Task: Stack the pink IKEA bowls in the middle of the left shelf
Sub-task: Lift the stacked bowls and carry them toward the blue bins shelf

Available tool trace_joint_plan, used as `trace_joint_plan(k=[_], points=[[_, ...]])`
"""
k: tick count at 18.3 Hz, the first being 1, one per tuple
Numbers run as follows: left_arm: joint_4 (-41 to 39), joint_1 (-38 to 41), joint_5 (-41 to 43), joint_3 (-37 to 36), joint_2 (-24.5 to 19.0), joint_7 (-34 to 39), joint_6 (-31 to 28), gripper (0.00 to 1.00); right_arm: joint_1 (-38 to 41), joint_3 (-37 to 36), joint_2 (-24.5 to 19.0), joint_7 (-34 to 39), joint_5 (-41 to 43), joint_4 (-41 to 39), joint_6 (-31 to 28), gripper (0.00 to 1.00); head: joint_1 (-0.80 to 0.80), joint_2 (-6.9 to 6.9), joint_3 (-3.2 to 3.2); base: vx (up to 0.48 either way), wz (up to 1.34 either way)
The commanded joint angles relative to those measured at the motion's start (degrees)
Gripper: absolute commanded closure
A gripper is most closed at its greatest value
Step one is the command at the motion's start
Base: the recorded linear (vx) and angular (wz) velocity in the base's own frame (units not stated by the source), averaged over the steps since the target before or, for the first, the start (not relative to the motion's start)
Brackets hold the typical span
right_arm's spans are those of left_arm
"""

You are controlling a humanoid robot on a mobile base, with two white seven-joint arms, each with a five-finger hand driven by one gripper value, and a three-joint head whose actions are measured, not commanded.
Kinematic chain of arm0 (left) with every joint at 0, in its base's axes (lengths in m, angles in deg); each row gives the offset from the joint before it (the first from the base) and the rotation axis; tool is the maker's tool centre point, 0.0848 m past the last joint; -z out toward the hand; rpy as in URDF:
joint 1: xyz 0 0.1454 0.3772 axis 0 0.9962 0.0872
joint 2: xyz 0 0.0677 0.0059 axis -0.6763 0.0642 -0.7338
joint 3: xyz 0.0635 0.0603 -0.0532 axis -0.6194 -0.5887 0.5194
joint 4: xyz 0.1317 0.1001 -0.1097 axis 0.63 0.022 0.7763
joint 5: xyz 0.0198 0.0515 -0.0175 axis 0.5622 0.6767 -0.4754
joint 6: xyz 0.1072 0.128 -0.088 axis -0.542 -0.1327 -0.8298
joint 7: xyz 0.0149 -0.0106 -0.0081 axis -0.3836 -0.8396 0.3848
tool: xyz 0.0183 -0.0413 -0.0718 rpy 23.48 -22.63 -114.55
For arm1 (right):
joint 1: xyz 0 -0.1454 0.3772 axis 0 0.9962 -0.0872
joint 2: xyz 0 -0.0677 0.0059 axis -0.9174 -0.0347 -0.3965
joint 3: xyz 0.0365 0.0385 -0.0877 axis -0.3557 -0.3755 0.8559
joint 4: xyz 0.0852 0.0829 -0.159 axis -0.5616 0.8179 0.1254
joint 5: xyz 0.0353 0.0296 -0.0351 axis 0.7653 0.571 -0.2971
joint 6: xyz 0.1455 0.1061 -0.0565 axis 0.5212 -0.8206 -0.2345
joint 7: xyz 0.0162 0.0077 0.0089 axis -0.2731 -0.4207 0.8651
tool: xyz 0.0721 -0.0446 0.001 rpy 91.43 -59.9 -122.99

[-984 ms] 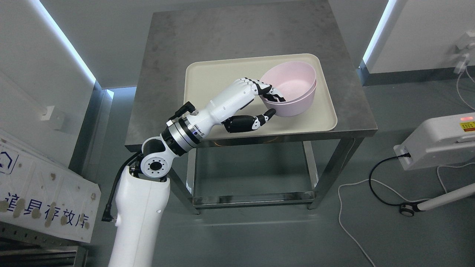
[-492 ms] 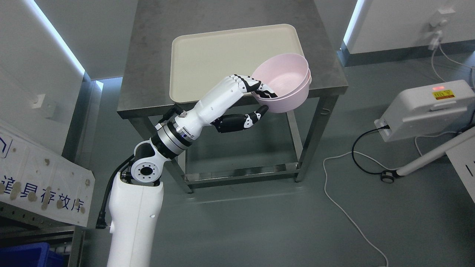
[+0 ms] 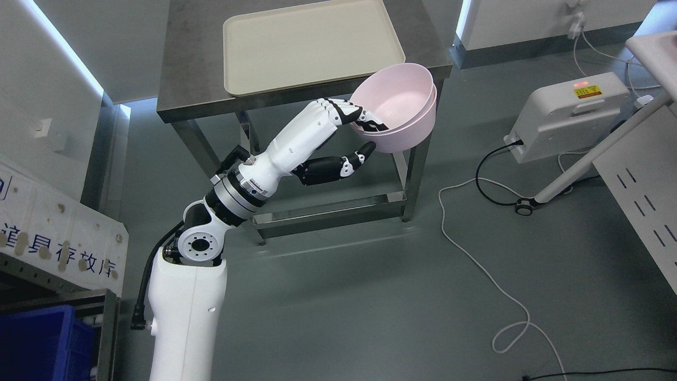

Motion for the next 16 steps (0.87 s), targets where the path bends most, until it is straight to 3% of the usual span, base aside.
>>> trace_joint_plan(k=[1, 8, 16], points=[[-2.0, 0.1, -0.8, 1.2, -1.0, 0.0, 0.0, 0.99, 0.0, -0.3, 1.0, 0.0, 0.1, -1.0, 0.0, 0.0, 0.0, 0.0, 0.0, -0.337, 0.1], [-2.5, 0.1, -1.9, 2.3, -1.0, 0.0, -0.1, 0.98, 0.0, -0.3, 1.0, 0.0, 0.1, -1.0, 0.0, 0.0, 0.0, 0.0, 0.0, -0.338, 0.14], [-5.1, -1.7, -2.8, -1.3, -1.0, 0.1, -0.7, 0.98, 0.0, -0.3, 1.0, 0.0, 0.1, -1.0, 0.0, 0.0, 0.0, 0.0, 0.0, -0.295, 0.2]])
